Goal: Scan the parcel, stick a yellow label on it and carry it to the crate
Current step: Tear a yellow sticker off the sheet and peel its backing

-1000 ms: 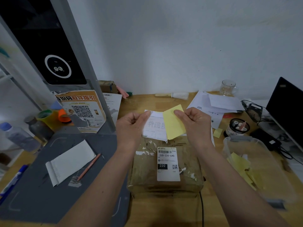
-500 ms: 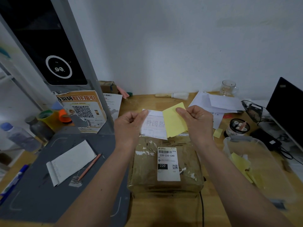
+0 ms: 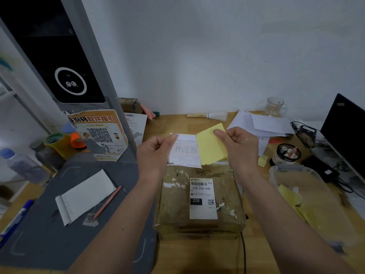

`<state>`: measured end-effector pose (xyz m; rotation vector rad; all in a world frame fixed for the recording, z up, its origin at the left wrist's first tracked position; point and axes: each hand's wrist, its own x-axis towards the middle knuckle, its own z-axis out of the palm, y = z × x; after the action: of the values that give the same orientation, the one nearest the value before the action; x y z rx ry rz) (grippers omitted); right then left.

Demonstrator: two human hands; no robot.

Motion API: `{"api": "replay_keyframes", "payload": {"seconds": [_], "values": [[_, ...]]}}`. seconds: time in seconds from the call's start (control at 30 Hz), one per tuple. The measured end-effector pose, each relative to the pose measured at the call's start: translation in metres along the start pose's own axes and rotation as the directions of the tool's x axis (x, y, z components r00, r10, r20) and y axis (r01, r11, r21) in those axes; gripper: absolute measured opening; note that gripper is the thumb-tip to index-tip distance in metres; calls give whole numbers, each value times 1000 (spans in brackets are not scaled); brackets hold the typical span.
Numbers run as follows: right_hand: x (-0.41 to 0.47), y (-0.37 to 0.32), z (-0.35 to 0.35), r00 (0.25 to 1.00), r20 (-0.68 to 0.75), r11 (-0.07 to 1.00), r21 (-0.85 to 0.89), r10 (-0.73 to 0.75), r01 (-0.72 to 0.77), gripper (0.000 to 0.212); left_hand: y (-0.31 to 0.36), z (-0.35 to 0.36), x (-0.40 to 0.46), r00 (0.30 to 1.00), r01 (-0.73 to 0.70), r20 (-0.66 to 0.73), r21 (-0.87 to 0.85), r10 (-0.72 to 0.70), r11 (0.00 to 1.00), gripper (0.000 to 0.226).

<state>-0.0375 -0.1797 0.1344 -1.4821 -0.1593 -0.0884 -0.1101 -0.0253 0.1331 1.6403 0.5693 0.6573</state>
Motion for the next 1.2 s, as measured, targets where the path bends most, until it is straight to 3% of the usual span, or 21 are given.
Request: {"api": "replay_keyframes", "payload": {"seconds": [0.67, 0.83, 1.0, 1.2], "values": [[1, 1, -6, 999, -50, 1000, -20, 1, -2, 25, -7, -1, 1, 999, -29, -37, 7, 30, 1000, 31], [9, -2, -18, 993, -113, 1000, -20, 15, -18, 27, -8, -13, 8, 990, -23, -139, 23, 26, 999, 31], [6, -1, -7, 998, -65, 999, -34, -2, -1, 27, -3, -4, 7, 993, -91, -73, 74, 97, 993, 31], [7, 6, -28, 986, -164, 994, -92, 39, -55, 31, -7, 5, 4, 998, -70, -6, 30, 70, 997, 35]]}}
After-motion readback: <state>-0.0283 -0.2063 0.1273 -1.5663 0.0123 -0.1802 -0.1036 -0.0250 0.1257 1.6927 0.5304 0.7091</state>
